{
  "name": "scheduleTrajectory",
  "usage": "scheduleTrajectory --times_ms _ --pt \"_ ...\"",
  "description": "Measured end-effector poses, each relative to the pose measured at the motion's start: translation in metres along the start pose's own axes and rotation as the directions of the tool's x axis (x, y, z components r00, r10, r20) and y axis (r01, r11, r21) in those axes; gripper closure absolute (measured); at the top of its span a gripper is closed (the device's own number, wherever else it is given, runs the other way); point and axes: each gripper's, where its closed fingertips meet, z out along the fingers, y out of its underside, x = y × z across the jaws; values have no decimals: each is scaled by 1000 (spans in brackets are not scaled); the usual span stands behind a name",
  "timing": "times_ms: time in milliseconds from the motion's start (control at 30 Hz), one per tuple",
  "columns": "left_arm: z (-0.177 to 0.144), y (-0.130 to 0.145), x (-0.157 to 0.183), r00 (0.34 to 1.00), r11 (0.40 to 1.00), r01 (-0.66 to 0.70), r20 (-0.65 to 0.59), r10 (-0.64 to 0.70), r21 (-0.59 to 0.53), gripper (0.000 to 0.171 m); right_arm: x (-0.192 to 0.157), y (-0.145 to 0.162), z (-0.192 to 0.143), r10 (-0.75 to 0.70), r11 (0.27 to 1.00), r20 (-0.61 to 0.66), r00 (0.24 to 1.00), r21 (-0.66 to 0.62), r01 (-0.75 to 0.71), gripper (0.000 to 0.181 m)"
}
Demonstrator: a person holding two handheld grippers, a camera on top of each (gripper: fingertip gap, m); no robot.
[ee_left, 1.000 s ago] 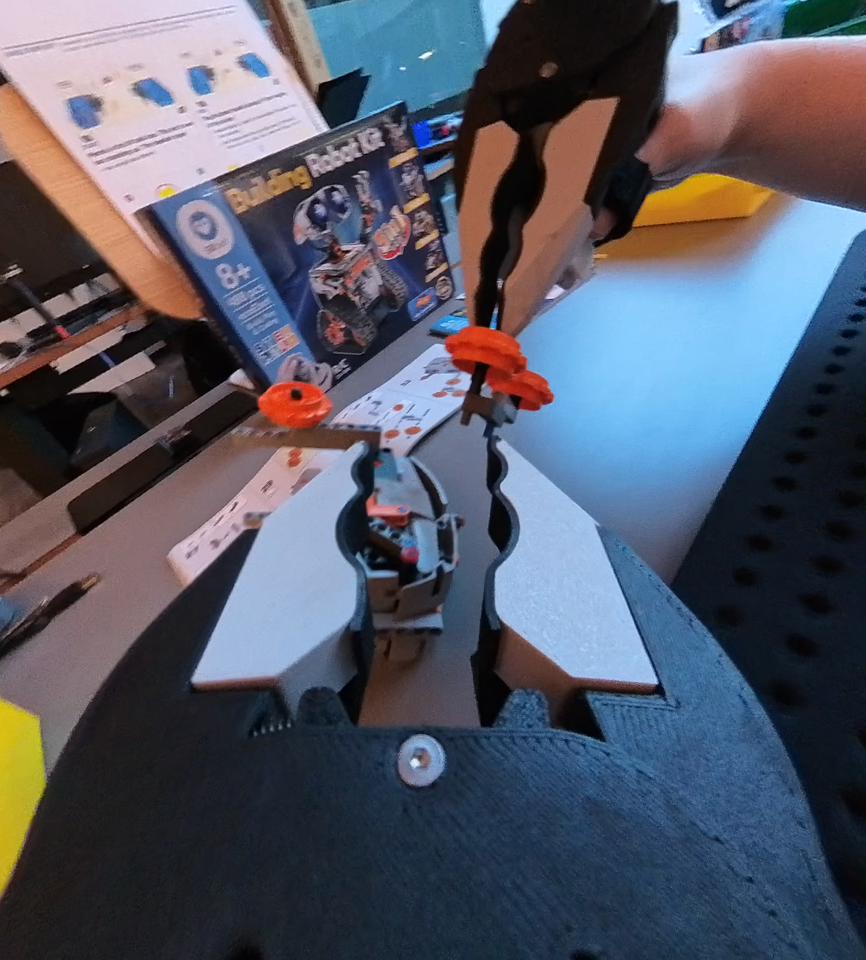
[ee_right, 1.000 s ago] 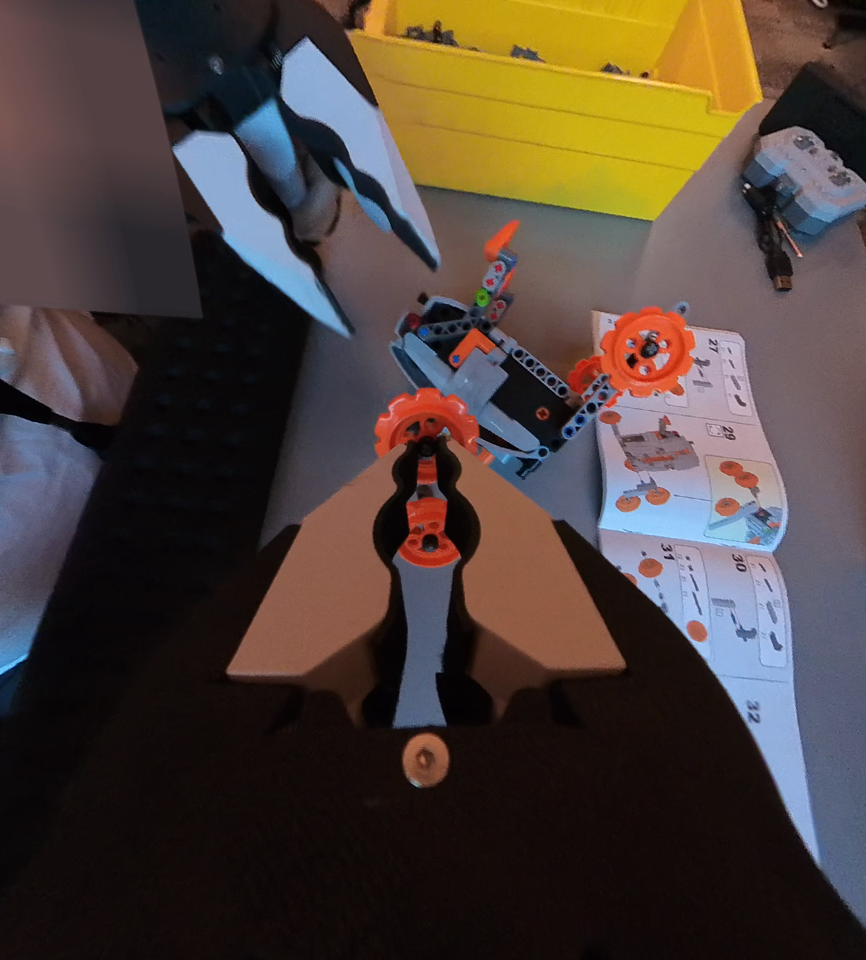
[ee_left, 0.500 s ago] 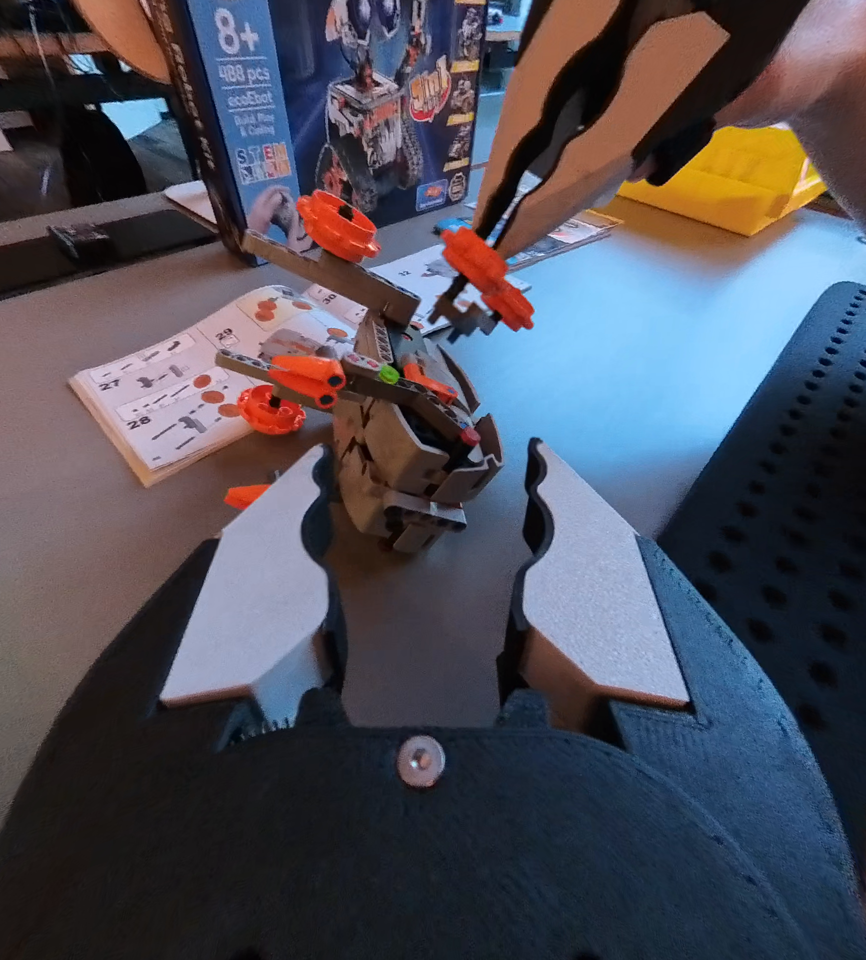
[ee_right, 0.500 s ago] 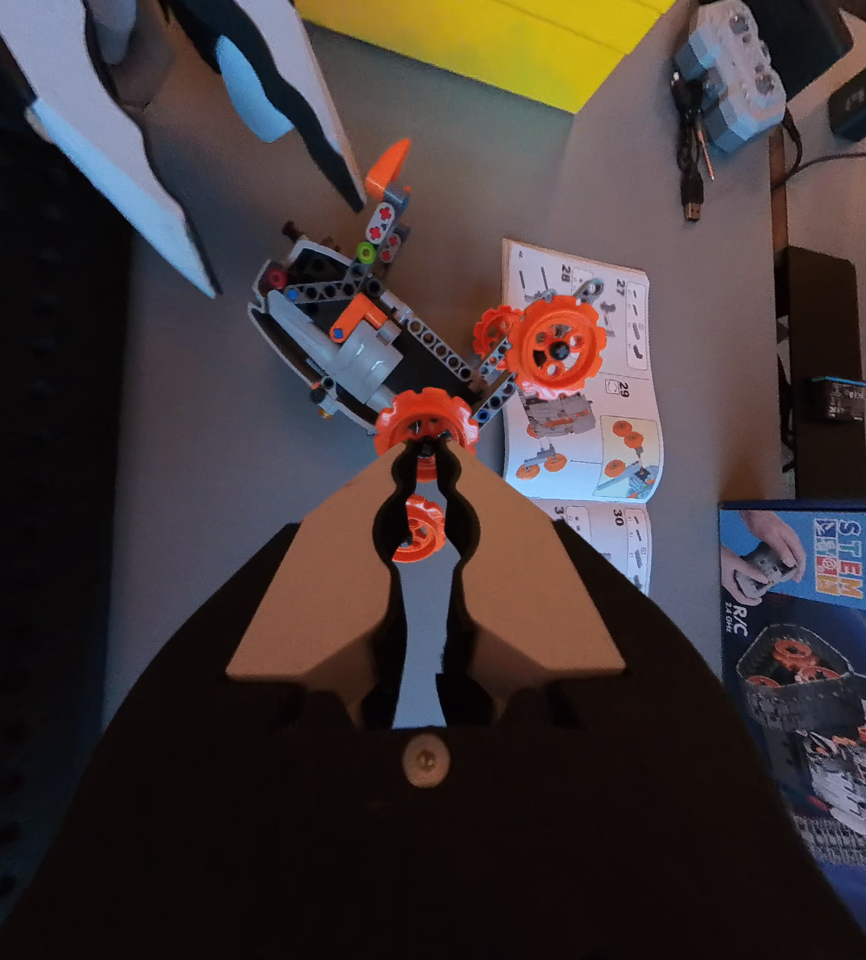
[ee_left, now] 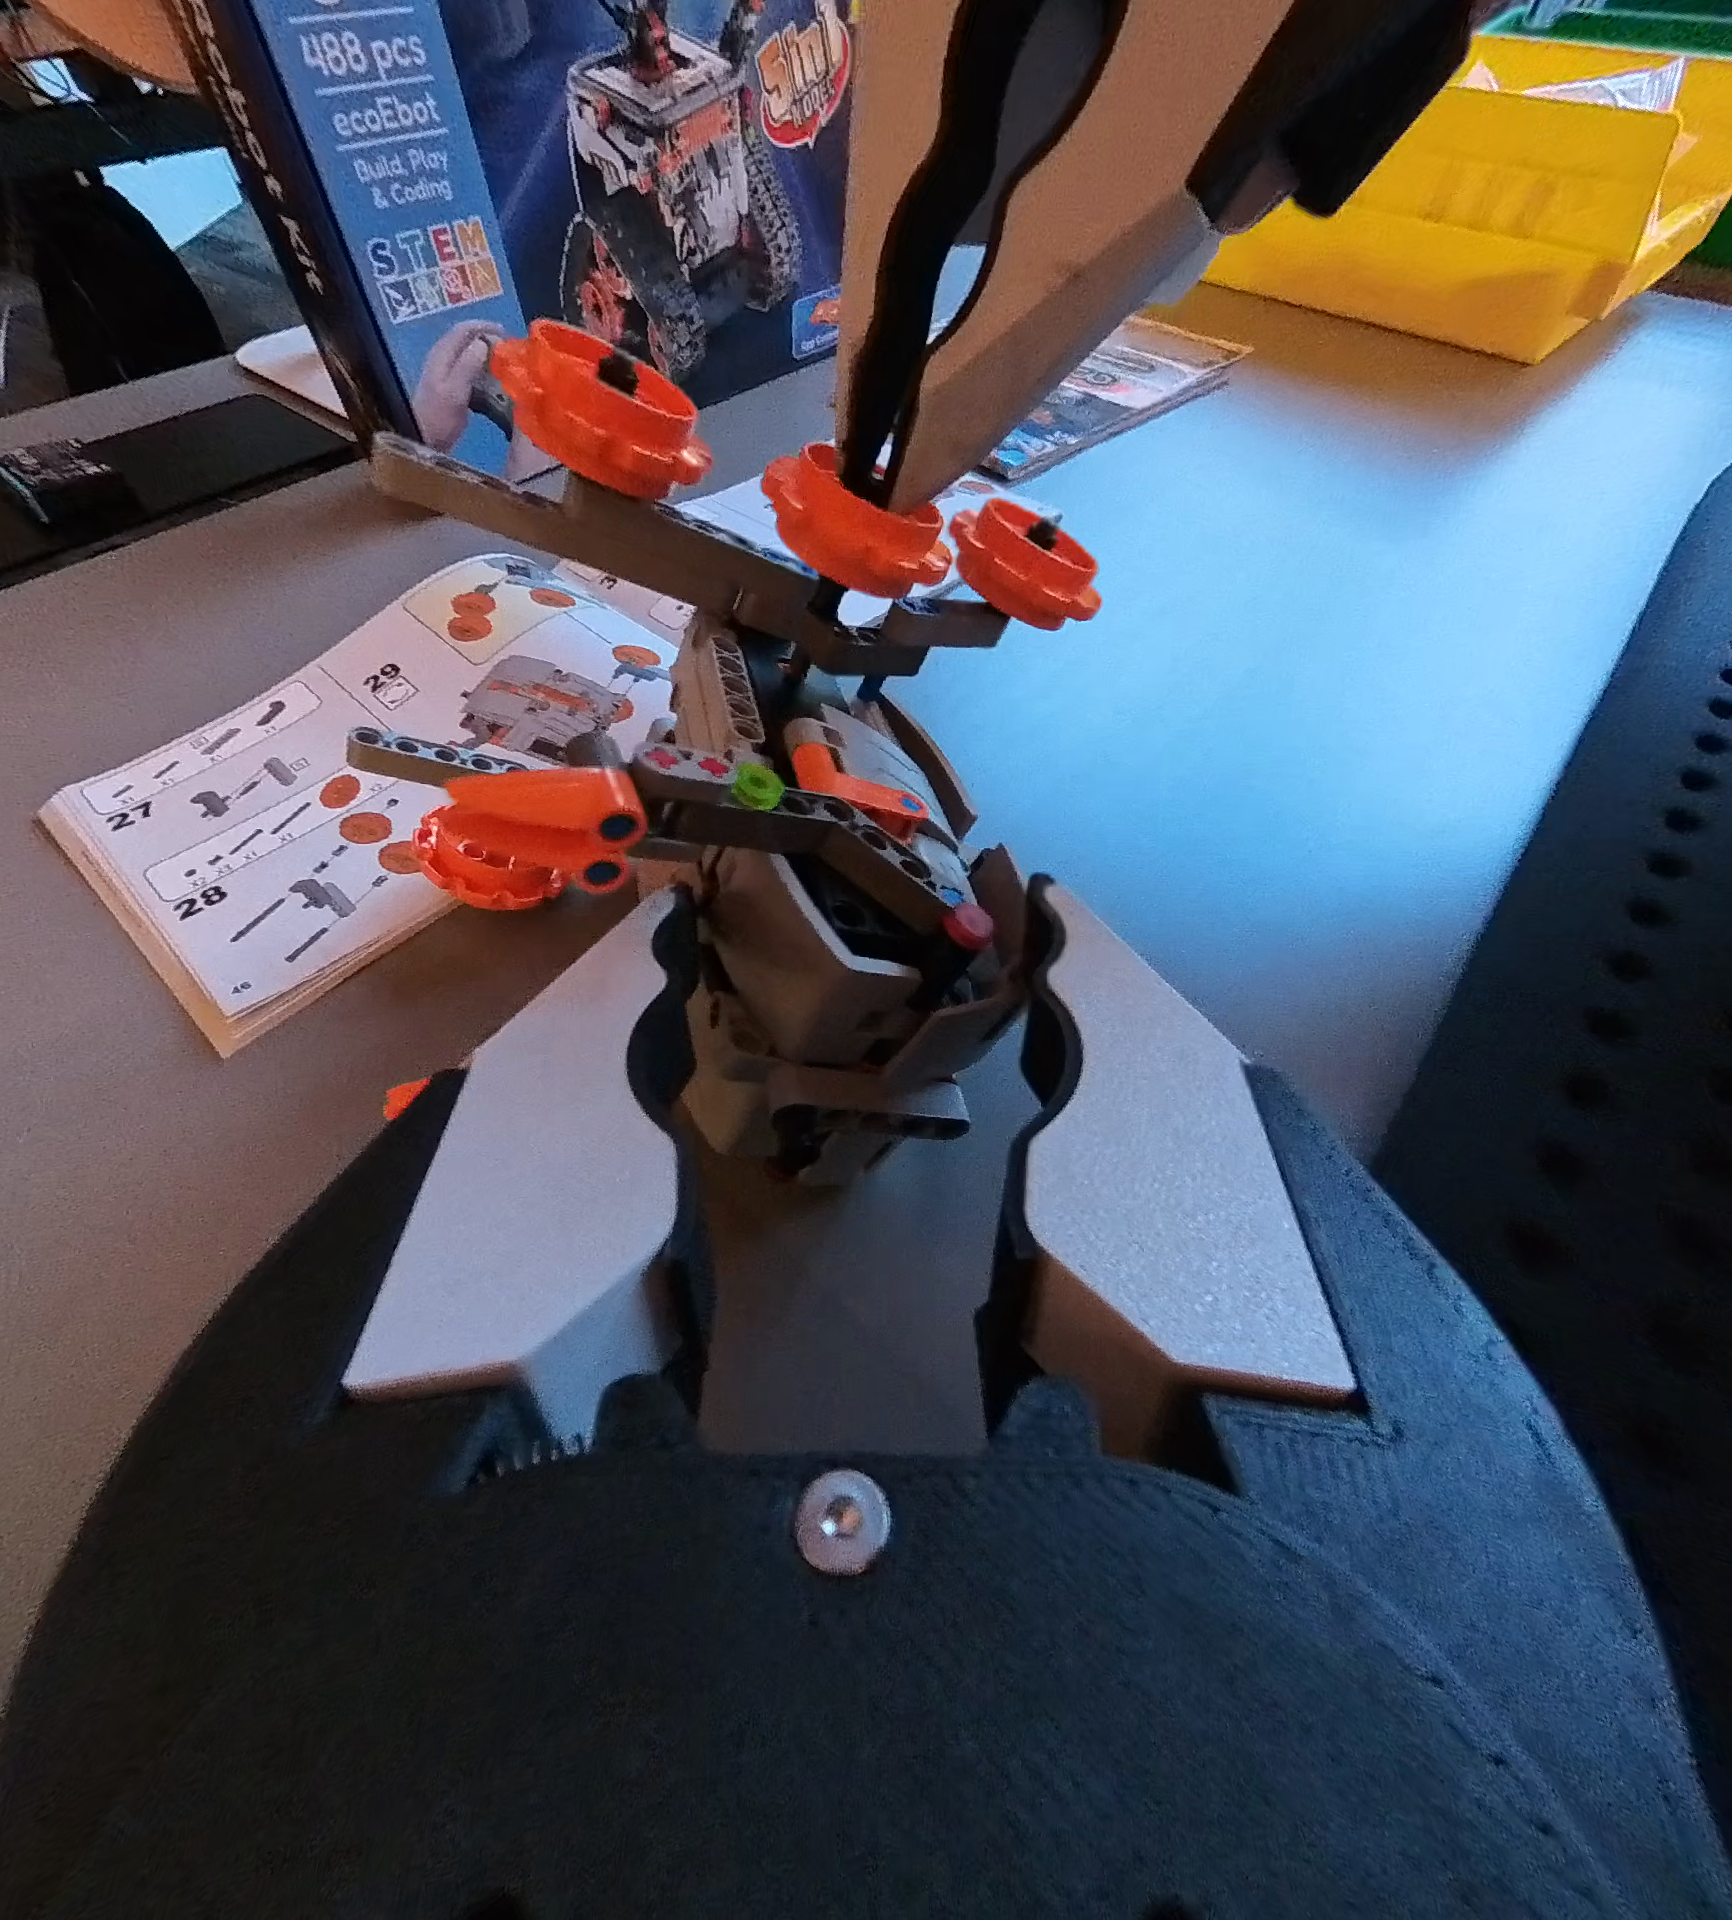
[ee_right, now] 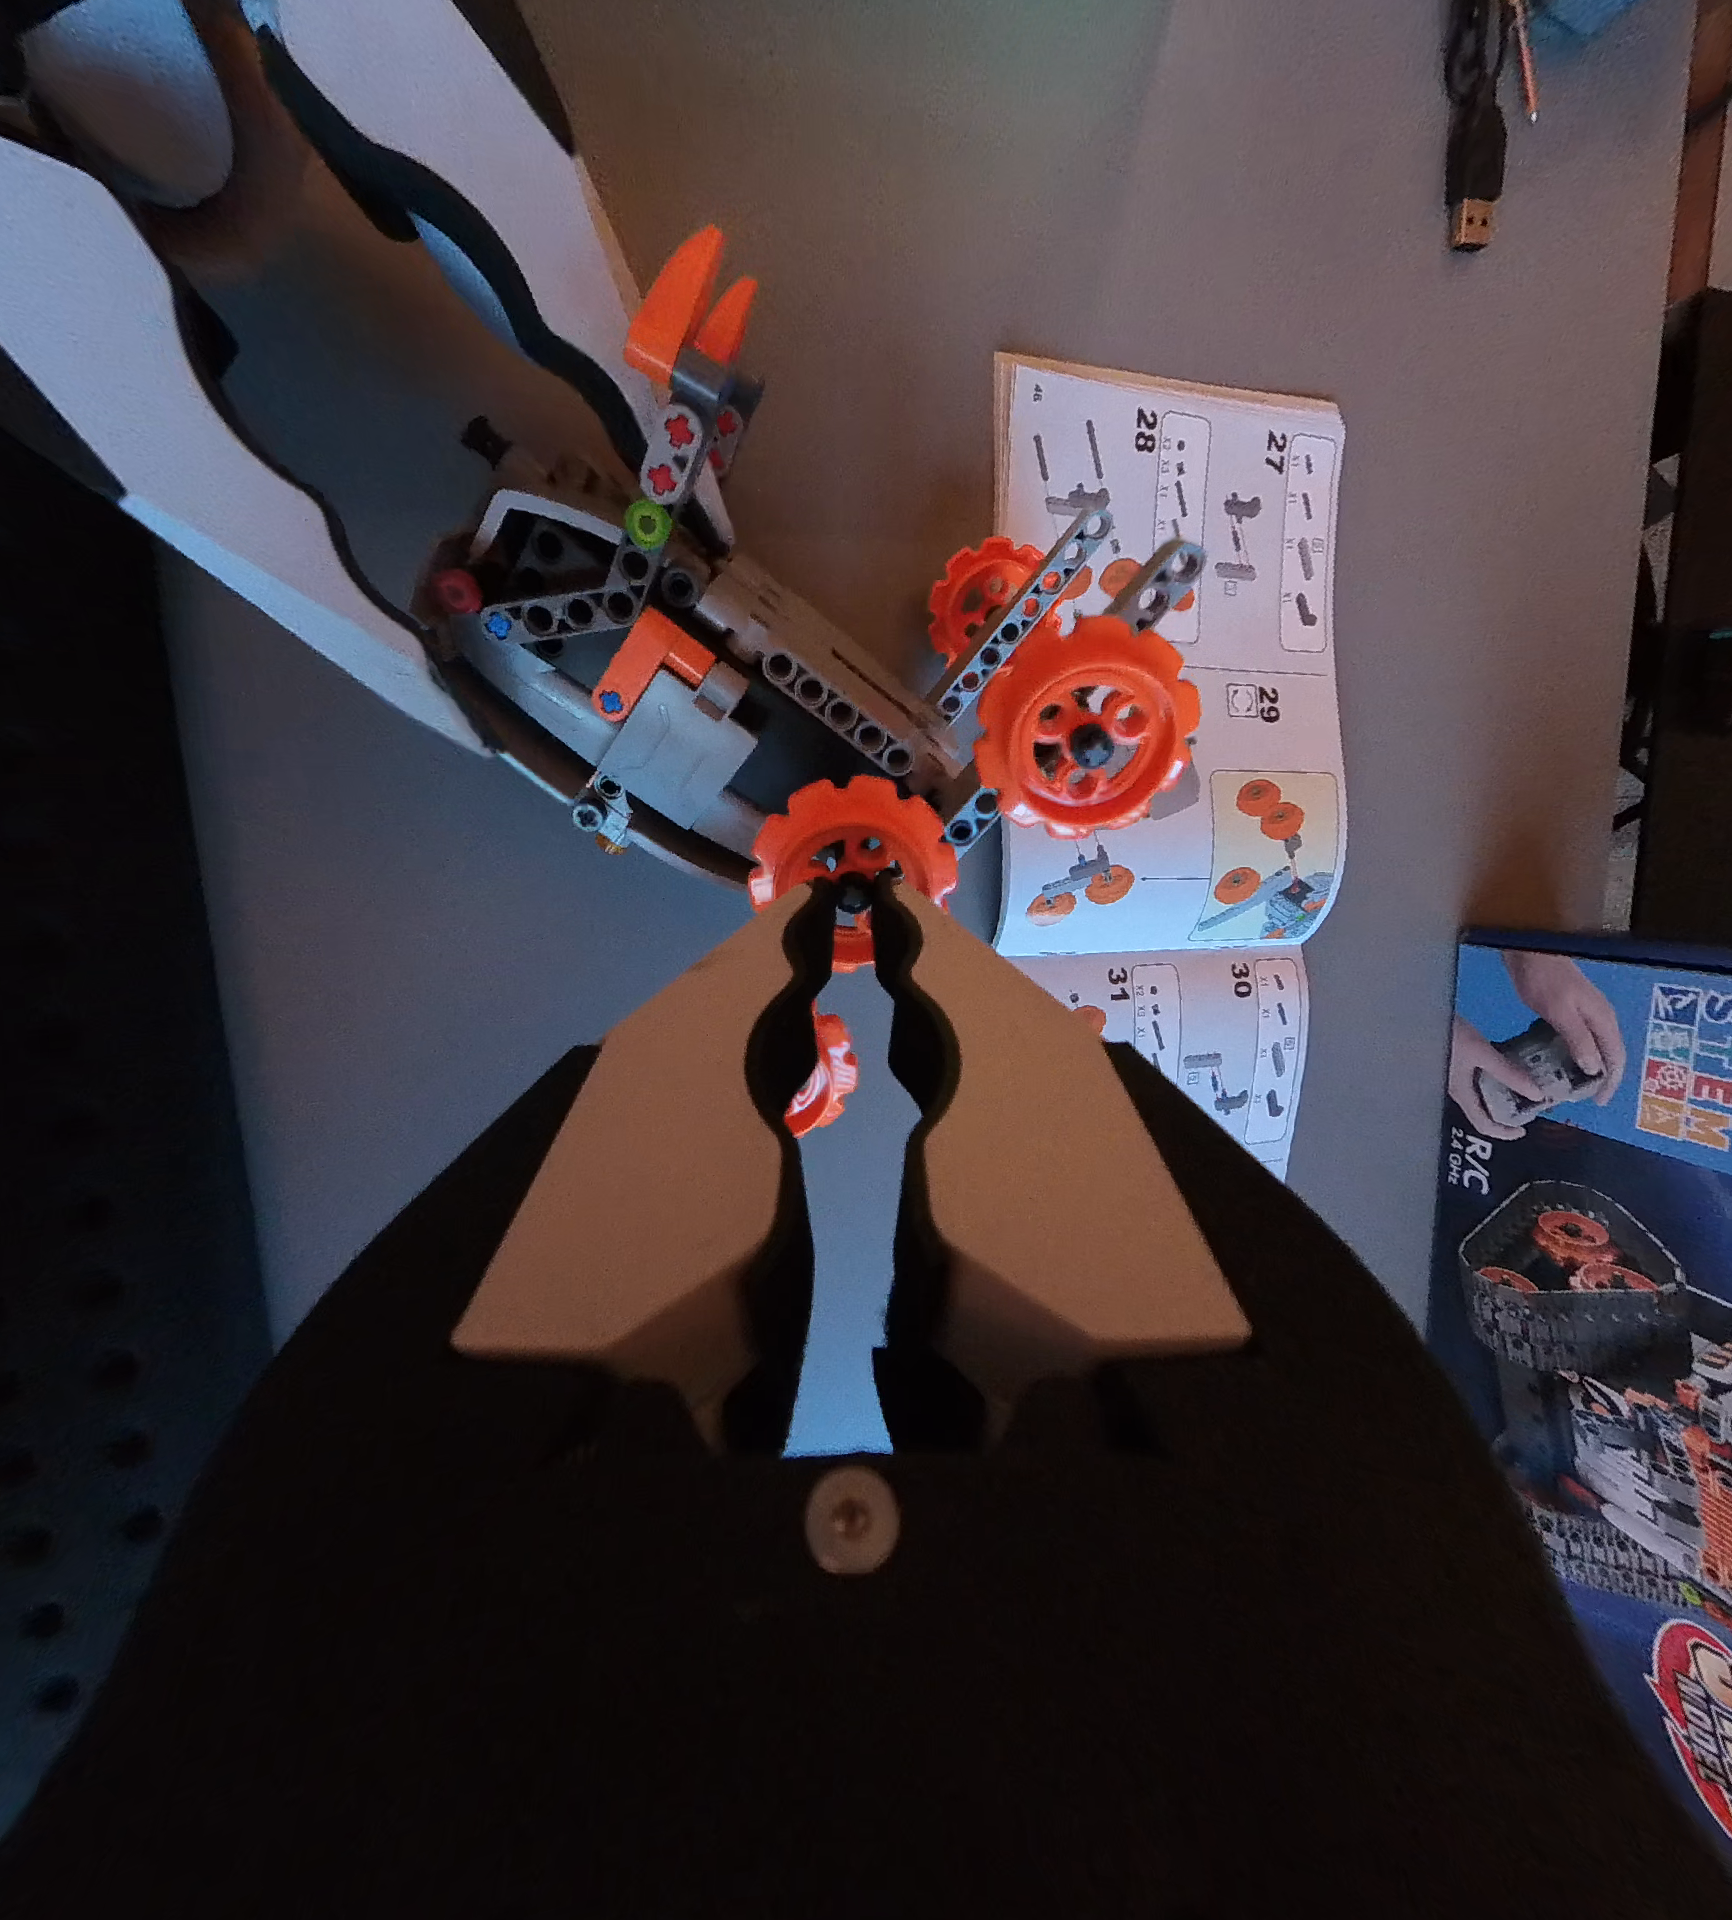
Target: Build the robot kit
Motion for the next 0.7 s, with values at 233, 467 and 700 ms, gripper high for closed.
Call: scheduleTrajectory --times_ms 233,467,700 --pt "-1 0 -2 1000 1000 12 -10 -12 20 115 2 -3 1 14 1000 14 1000 -20 -14 174" --pt "-1 0 -2 1000 1000 11 -5 -11 21 116 2 -6 2 51 999 71 996 8 -51 175" --pt "-1 0 -2 1000 1000 9 -4 -9 23 116 4 -5 2 42 998 87 995 46 -46 174"
